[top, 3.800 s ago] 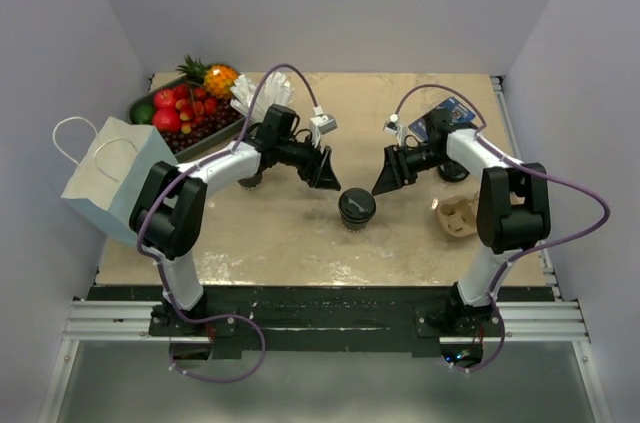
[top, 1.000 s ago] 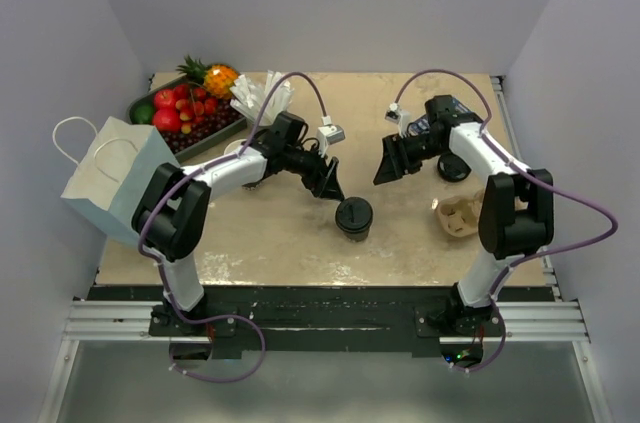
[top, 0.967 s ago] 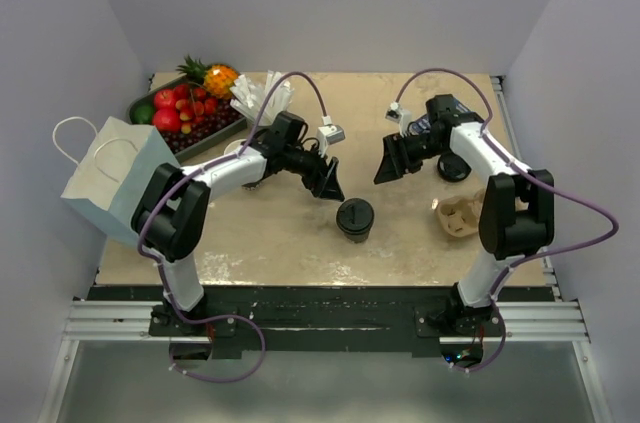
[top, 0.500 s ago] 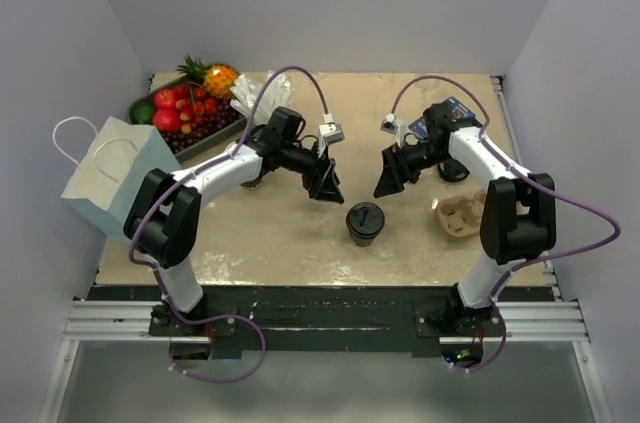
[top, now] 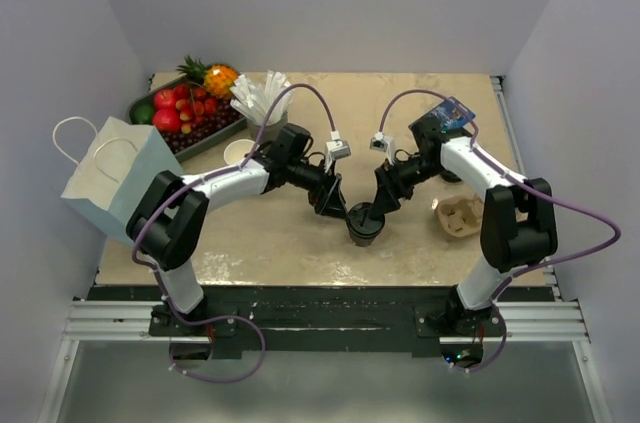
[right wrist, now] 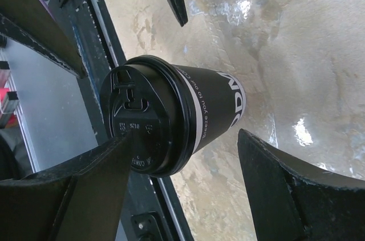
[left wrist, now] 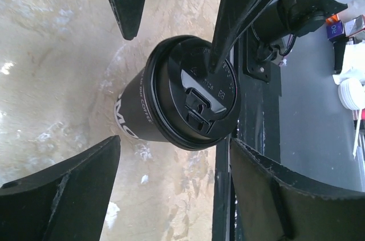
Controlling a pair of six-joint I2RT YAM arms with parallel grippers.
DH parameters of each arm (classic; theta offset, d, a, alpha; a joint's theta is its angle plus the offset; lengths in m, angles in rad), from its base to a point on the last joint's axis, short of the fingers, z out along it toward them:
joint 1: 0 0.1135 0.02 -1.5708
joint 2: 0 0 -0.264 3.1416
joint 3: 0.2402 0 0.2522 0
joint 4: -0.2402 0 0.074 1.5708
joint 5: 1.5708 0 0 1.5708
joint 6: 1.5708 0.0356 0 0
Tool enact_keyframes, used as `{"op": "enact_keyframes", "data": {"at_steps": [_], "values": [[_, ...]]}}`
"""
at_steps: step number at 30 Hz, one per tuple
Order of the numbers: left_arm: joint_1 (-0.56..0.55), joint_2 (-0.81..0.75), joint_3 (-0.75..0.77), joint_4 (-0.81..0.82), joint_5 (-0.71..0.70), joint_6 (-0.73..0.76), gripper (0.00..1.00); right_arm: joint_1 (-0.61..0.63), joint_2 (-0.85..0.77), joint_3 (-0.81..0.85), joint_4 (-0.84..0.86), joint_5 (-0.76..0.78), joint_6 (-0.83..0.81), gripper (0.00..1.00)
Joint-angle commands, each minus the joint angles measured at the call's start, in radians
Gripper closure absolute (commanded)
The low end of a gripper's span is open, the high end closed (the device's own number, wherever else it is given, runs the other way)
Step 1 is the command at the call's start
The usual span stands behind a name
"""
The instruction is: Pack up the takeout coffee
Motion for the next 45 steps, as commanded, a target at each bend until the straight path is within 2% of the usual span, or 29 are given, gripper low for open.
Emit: {"op": "enact_keyframes", "data": {"at_steps": [1,19,26,32,42,45], "values": [[-0.002,-0.01,-0.032,0.09,-0.032,-0.063,0.2,0.006,-0.029,-0.016,0.034,-0.029,-0.002,0.23],[0.001,0.044,-0.025,0.099,-0.021,-0.066,0.23,0.05,0.044,-0.023,0.083,-0.029,0.029,0.27],[-0.002,0.074,-0.017,0.093,-0.064,-0.088,0.22,0.05,0.047,-0.054,0.12,-0.026,0.057,0.29],[-0.016,0.123,0.053,-0.025,-0.188,-0.094,0.21,0.053,0.047,-0.072,0.158,-0.022,0.09,0.29],[-0.119,0.13,0.109,-0.19,-0.595,-0.086,0.11,0.058,0.06,-0.074,0.183,-0.014,0.115,0.3],[-0.126,0.131,0.09,-0.182,-0.614,-0.098,0.11,0.057,0.058,-0.074,0.183,-0.012,0.115,0.3]]}}
